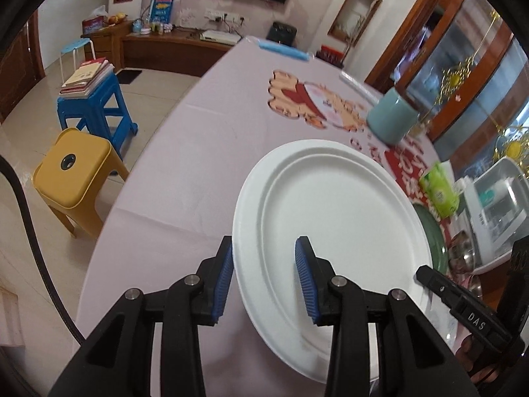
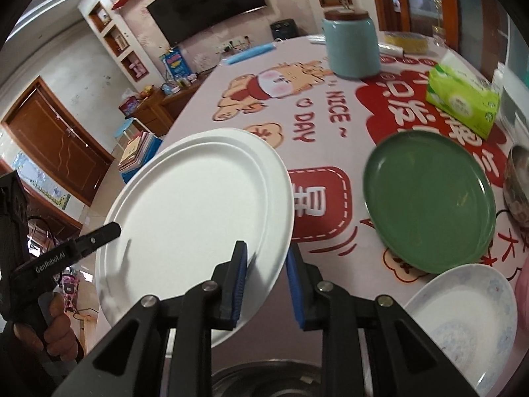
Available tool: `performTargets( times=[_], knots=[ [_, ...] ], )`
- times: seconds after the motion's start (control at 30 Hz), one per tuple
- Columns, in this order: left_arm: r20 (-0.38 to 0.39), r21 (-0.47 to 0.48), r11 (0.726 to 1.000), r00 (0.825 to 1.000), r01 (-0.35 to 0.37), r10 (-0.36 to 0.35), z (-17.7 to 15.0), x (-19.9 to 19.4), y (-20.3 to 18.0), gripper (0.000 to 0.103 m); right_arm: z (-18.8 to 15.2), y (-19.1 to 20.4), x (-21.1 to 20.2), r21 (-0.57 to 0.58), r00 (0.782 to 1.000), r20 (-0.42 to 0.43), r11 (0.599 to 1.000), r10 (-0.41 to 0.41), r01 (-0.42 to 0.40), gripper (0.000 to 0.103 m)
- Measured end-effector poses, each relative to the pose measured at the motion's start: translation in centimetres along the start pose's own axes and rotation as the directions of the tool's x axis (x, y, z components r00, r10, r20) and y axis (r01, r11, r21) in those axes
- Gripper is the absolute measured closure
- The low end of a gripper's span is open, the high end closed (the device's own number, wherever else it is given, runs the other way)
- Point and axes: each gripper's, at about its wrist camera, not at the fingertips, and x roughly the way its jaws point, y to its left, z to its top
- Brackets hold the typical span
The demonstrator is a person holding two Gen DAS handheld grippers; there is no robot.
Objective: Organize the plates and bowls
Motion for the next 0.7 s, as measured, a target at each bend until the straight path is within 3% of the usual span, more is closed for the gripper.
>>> performTargets(
  times=[0.33,0.7],
  knots=[
    [0.073,0.007,1.0,0.997,0.014,-0.014,-1.5,-6.2,0.3,0.068,-1.4,3.0,-5.5,-0.085,0.994,0.11,0.996,-0.009,0.018,0.077],
    [0.099,0.072,0.997,0.995,0.011,-0.019,-5.6,-12.5,-1.6,0.068,-7.0,4.4,-12.4,-0.126,0.978,0.199,0.988,-0.061,0.087,0.075]
  ],
)
